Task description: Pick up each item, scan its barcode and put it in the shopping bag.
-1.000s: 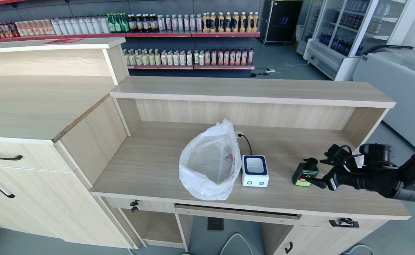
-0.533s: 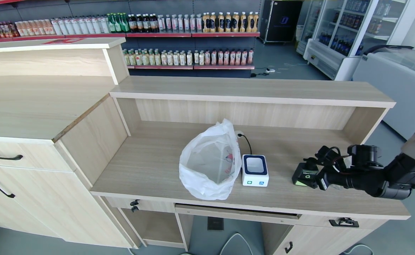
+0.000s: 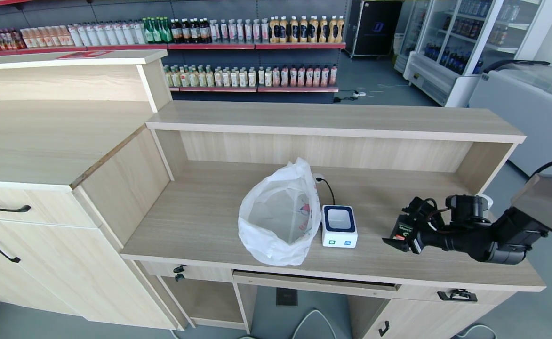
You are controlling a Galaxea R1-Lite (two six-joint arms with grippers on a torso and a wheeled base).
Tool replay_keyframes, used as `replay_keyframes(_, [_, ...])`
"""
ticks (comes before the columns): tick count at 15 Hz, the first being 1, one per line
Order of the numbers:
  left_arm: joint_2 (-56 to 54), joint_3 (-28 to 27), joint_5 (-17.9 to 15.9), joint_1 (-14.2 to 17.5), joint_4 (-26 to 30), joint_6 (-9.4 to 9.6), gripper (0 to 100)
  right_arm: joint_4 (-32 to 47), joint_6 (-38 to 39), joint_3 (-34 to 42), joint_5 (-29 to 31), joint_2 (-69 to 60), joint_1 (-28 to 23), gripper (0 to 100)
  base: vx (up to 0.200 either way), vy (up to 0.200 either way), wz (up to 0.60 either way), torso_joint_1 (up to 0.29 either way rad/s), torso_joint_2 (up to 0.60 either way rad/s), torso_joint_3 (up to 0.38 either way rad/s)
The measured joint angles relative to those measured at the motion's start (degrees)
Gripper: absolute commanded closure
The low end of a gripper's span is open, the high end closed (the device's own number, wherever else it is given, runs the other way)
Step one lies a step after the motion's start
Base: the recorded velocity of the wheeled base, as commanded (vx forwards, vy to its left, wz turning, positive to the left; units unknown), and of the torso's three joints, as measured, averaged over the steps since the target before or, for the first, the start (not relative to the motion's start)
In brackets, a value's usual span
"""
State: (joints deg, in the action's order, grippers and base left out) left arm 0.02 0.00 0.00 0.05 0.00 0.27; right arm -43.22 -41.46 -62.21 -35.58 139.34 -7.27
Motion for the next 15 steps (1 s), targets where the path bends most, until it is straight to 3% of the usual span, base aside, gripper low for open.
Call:
replay_keyframes(9, [0.0, 0.0, 0.0, 0.0, 0.0, 0.0, 0, -2.1, -0.2, 0.7, 0.2, -3.8, -0.1, 100, 0.0, 0.0, 0.0, 0.0, 0.0, 0.0])
replay_keyframes(15, [0.0, 0.0, 0.0, 0.0, 0.0, -0.02, 0, -4.1, -8.7, 15.1, 0.2, -23.0, -3.1, 100, 0.0, 0.0, 0.0, 0.0, 0.0, 0.0])
